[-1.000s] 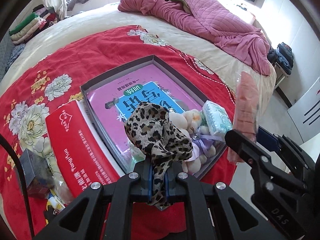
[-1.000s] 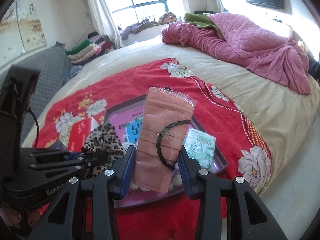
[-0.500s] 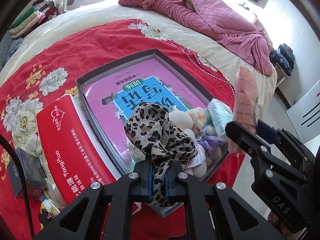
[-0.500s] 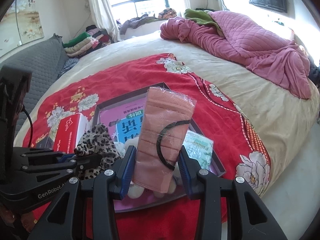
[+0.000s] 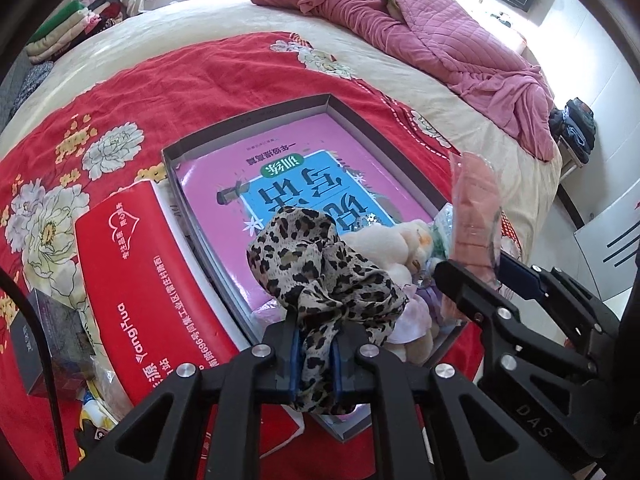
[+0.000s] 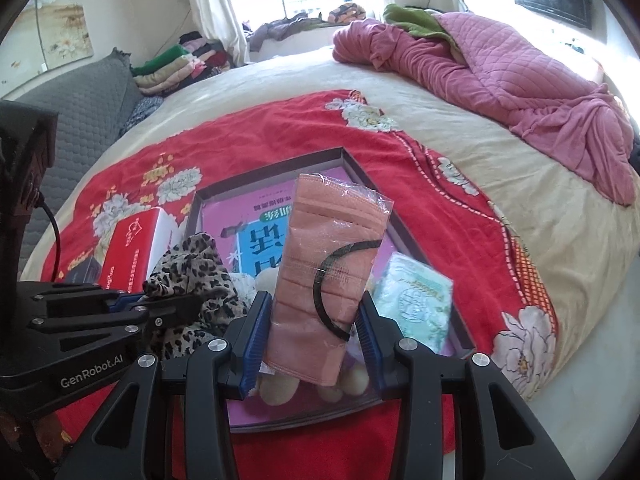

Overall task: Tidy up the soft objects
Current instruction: 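Open the left gripper to drop the scrunchie while the right releases the mask pack, then move both open grippers back to the remaining items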

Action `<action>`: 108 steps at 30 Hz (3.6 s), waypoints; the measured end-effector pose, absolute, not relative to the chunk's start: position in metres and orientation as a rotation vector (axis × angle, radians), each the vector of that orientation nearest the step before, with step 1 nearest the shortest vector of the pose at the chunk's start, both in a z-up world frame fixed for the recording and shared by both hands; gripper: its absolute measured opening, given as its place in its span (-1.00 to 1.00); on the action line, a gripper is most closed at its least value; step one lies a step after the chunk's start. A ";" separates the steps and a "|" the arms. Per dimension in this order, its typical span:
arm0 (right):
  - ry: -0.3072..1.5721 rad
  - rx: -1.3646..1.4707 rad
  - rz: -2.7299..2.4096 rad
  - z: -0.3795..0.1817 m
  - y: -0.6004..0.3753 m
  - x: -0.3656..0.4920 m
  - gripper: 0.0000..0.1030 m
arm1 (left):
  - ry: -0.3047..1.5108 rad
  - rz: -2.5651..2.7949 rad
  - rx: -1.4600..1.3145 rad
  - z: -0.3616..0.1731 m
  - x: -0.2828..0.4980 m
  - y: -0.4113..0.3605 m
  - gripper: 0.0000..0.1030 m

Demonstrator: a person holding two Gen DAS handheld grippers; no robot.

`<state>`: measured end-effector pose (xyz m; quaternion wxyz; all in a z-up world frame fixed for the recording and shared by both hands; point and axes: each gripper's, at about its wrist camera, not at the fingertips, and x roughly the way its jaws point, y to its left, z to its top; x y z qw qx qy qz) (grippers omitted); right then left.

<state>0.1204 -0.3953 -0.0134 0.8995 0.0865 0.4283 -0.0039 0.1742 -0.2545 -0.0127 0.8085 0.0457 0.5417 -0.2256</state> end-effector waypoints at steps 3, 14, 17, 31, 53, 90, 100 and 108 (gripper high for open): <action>0.900 0.183 -0.002 -0.018 -0.393 0.125 -0.12 | 1.165 -0.479 0.102 -0.015 0.175 -0.253 -0.73; 0.925 0.216 -0.001 -0.032 -0.392 0.131 -0.11 | 1.157 -0.483 0.078 -0.014 0.178 -0.249 -0.63; 0.924 0.215 -0.012 -0.032 -0.392 0.130 -0.07 | 1.156 -0.484 0.073 -0.013 0.179 -0.249 -0.56; 0.851 0.266 -0.060 -0.010 -0.409 0.112 0.11 | 1.139 -0.486 0.066 -0.009 0.181 -0.250 -0.28; 0.805 0.296 -0.133 0.008 -0.429 0.088 0.33 | 1.095 -0.497 0.054 0.008 0.174 -0.250 0.35; 0.699 0.118 -0.014 0.076 -0.348 0.065 0.43 | 0.894 -0.251 -0.047 0.101 0.113 -0.078 0.59; 0.708 0.001 0.116 0.083 -0.273 0.064 0.43 | 0.985 -0.172 -0.025 0.062 0.092 -0.021 0.60; 0.739 -0.115 0.200 0.071 -0.222 0.065 0.43 | 1.128 -0.173 0.016 -0.008 0.094 -0.009 0.60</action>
